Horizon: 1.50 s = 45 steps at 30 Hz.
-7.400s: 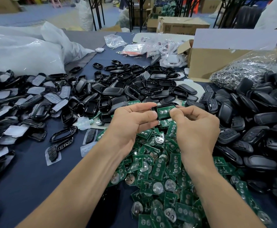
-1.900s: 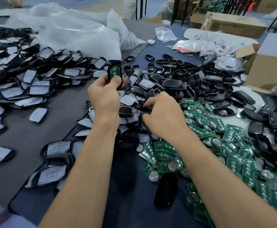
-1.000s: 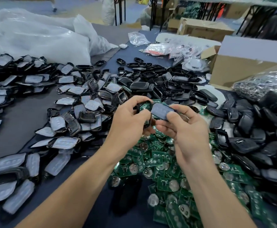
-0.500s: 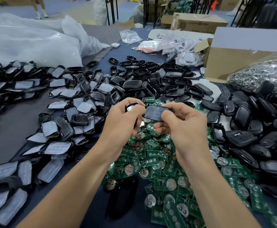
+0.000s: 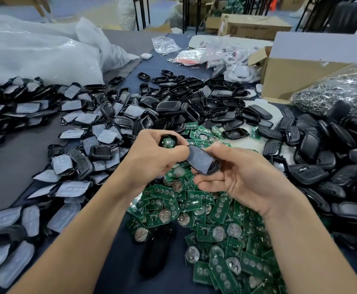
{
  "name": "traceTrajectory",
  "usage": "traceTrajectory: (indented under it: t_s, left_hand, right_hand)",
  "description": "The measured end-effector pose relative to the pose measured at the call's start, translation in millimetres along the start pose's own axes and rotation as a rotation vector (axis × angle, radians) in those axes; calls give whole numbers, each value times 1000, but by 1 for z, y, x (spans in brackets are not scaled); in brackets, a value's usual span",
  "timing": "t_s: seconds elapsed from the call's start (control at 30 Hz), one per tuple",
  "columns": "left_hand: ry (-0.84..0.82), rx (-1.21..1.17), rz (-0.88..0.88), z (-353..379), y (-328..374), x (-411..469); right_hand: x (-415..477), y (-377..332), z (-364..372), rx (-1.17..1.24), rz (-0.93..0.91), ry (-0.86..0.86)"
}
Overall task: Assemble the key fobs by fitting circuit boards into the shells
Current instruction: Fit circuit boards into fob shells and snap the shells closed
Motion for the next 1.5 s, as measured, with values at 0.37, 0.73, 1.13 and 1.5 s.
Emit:
traceTrajectory:
  t_s: [0.37, 0.73, 1.13, 1.5]
  left_hand:
    - [7, -43, 2, 8, 4, -5]
    - [242, -30, -134, 12, 4, -6]
    - [435, 104, -91, 4, 12, -10]
    - [493, 140, -62, 6, 5, -10]
  right_hand:
    - [-1, -3, 3, 41, 24, -75]
    - [6, -2, 5, 274, -59, 74]
    - [11, 4, 10, -3, -305, 227]
    - [8, 10, 24, -576, -640, 381]
Point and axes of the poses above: each hand's wrist, its own x-axis towards the middle knuckle, its own z-axis out of the palm, y = z × x, the point moved 2 cm from there along x, towards the middle knuckle, and after that the axes turned 11 degrees about y, right-handed, at the moved point
